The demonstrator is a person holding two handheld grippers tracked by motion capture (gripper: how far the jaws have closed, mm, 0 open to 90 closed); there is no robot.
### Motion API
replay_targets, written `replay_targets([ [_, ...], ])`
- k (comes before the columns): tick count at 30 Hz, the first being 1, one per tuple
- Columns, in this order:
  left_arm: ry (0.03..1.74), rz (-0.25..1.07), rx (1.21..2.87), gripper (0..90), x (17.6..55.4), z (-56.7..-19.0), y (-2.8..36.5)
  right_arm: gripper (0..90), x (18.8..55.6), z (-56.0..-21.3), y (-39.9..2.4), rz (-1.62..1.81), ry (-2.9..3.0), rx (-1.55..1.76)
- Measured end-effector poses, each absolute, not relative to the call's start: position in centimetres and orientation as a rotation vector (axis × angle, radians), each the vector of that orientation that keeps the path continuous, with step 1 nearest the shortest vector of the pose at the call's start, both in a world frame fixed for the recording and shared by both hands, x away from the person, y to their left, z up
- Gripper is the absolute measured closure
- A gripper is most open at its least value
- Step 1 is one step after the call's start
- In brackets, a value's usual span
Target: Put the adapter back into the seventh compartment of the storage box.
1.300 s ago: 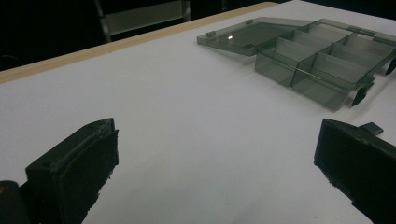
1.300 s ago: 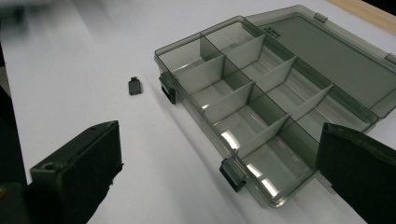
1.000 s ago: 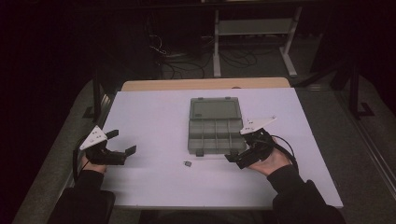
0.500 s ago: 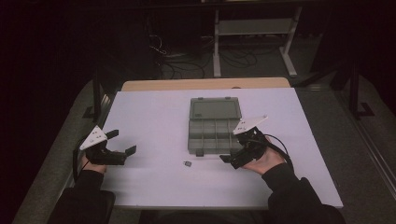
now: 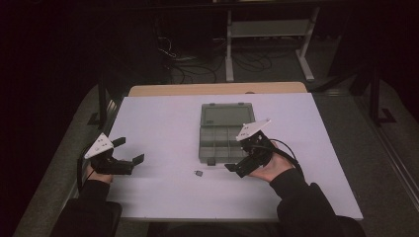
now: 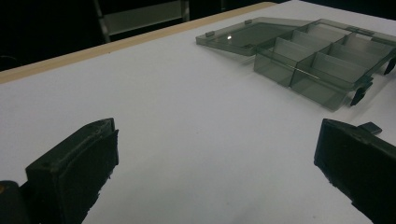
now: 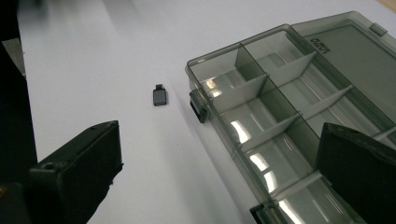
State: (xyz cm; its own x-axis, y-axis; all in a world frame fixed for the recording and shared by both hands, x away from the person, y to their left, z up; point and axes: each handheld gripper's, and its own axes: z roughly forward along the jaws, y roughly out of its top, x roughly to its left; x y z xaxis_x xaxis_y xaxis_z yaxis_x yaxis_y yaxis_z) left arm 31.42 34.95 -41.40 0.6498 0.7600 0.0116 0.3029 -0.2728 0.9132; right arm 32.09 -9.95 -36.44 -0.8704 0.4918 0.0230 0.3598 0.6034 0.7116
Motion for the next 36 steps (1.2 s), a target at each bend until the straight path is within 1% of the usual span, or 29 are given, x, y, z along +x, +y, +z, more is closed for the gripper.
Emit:
replay_targets([
  [36, 0.841, 0.560, 1.853, 0.0, 31.4, -41.4, 34.9, 0.0, 32.7, -37.3, -4.0, 1.075, 2.795, 0.561],
])
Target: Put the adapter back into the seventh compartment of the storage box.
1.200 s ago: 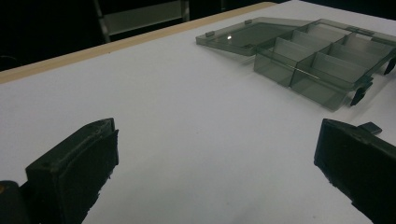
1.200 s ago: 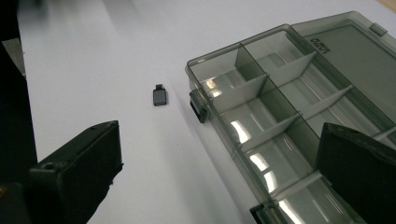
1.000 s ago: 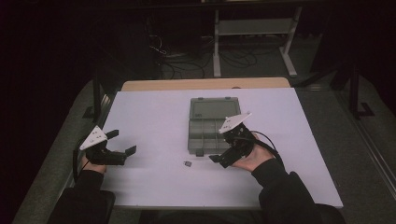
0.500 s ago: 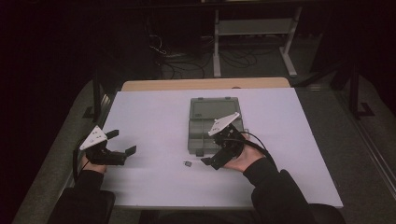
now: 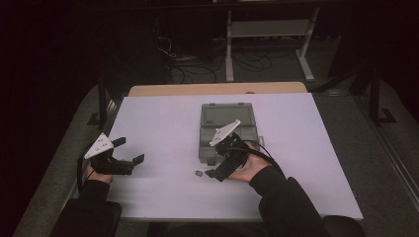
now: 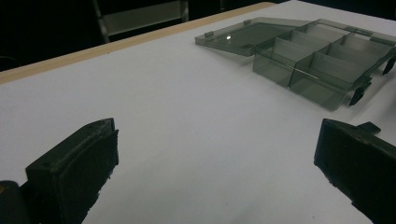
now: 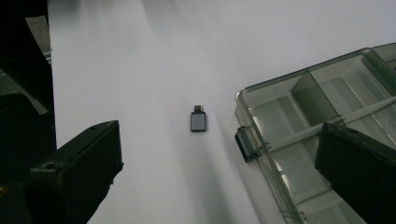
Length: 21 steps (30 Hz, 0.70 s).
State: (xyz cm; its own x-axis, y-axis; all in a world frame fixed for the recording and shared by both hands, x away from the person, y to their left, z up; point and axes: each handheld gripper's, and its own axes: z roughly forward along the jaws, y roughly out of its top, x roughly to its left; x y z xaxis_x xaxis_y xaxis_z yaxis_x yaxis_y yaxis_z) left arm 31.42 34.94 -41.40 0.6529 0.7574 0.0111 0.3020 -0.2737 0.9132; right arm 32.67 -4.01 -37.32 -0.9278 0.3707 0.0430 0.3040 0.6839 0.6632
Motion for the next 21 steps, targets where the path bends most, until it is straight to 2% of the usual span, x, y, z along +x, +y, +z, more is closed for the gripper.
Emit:
replay_targets([
  [21, 0.836, 0.559, 1.855, 0.0, 31.4, -41.4, 34.9, 0.0, 32.7, -38.8, -1.5, 1.009, 2.873, 0.490],
])
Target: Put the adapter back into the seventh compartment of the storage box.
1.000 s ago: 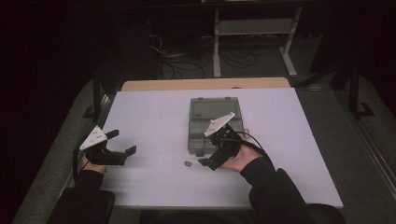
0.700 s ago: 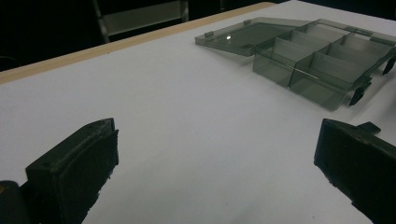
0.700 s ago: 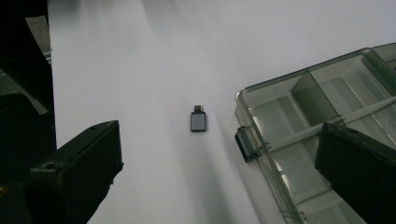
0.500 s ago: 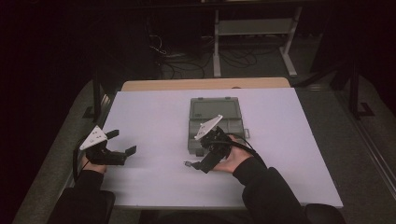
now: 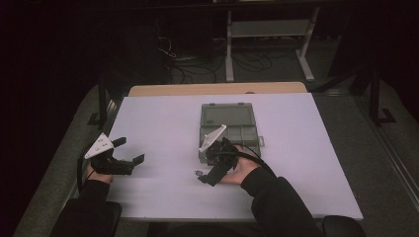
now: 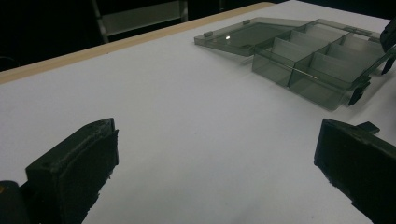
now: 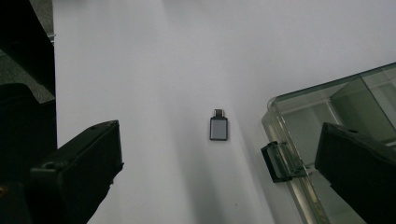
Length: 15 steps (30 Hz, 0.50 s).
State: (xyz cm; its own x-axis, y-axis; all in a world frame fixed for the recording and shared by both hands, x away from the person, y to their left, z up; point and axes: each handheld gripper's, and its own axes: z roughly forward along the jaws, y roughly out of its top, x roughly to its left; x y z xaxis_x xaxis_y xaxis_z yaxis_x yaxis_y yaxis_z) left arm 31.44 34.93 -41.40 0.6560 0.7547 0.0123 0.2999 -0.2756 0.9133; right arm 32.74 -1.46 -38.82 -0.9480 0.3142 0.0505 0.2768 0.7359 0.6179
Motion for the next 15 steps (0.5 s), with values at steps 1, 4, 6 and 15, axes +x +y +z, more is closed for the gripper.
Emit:
replay_targets([
  [1, 0.836, 0.559, 1.855, 0.0, 31.4, -41.4, 34.9, 0.0, 32.7, -38.8, -1.5, 1.009, 2.873, 0.490],
  [4, 0.835, 0.557, 1.857, 0.0, 31.4, -41.4, 34.9, 1.5, 32.8, -39.1, -1.0, 1.012, 2.885, 0.474],
  [6, 0.835, 0.557, 1.857, 0.0, 31.4, -41.4, 34.9, 1.5, 32.8, -39.3, -0.8, 1.007, 2.893, 0.469],
  [15, 0.833, 0.556, 1.858, 0.0, 31.5, -41.4, 34.9, 2.1, 33.1, -39.9, -0.2, 0.984, 2.912, 0.472],
])
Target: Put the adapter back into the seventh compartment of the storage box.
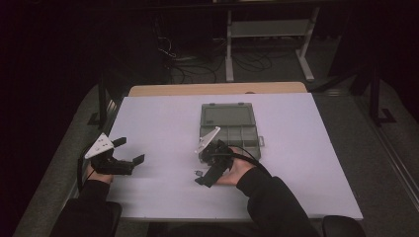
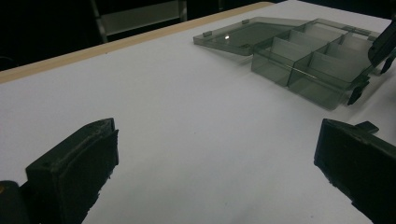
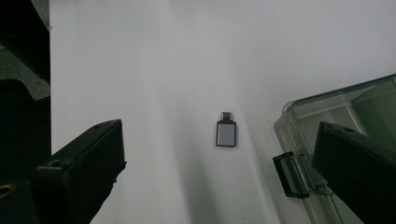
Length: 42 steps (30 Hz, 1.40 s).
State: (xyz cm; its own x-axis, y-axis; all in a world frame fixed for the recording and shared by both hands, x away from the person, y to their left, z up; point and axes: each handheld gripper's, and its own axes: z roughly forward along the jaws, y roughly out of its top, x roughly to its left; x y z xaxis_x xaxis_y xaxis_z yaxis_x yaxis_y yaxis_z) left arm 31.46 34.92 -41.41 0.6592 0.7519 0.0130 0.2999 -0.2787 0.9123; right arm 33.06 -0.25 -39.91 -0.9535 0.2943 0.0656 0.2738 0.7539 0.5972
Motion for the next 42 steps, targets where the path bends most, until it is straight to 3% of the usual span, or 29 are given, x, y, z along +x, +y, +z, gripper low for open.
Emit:
replay_targets([
  [20, 0.830, 0.555, 1.861, 0.0, 31.5, -41.4, 34.9, 17.5, 33.4, -41.5, 0.9, 0.927, 2.964, 0.423],
  [35, 0.826, 0.553, 1.863, 0.0, 31.5, -41.4, 34.9, 38.4, 33.7, -42.5, 1.8, 0.863, 2.979, 0.399],
  [42, 0.824, 0.551, 1.864, 0.0, 31.5, -41.4, 34.8, 44.1, 33.8, -42.9, 2.2, 0.834, 2.966, 0.393],
])
